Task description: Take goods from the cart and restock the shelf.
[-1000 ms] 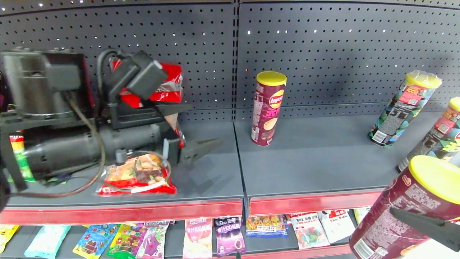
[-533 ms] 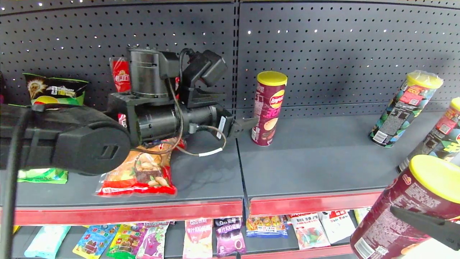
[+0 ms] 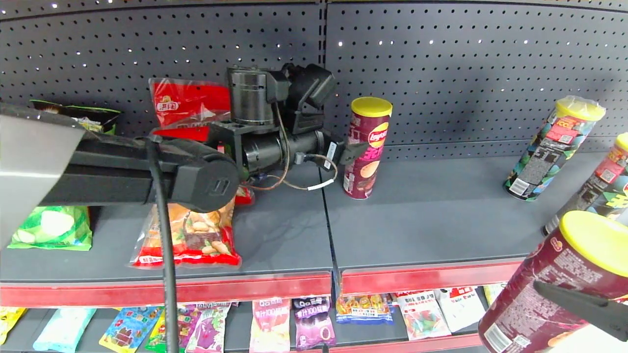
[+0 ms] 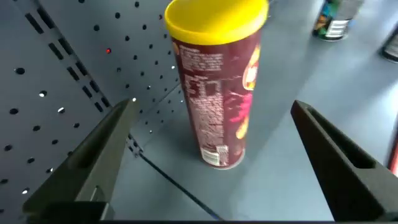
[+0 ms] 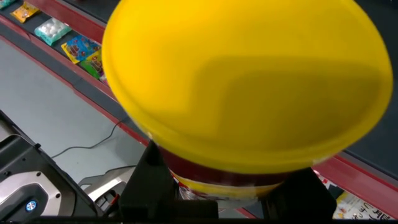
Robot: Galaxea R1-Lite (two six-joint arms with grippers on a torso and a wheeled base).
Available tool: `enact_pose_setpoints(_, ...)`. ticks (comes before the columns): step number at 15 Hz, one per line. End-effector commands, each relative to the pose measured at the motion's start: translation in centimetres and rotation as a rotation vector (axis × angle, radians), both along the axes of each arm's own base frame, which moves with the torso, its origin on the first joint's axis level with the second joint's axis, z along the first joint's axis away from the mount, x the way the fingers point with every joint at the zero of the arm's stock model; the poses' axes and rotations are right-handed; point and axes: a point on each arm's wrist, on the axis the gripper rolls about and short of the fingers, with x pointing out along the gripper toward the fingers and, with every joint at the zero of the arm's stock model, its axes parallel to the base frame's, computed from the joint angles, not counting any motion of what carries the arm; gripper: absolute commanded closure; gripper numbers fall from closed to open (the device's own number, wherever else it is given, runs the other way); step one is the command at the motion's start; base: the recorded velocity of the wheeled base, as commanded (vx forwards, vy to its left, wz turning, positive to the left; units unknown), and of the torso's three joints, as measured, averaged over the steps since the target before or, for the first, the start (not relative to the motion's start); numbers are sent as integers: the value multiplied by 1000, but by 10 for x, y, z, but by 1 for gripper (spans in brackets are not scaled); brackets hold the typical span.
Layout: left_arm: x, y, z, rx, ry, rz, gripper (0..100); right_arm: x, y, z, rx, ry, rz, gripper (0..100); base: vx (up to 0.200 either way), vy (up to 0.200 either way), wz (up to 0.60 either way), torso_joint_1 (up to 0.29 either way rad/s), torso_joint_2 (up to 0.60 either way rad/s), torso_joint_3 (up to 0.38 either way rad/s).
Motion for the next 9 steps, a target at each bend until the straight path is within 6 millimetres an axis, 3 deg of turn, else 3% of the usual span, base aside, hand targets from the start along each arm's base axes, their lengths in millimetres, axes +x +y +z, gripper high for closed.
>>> enact_pose_setpoints(1,9,-10,-4,-4,-7,-4,0,-1,0,0,0,-1,0,100,0,0,0,0,0,0)
enact_pose_setpoints(9,21,-31,-10,-16,-27,9,0,-2,-1,-1,3,-1,-4,100,0,0,0,0,0,0)
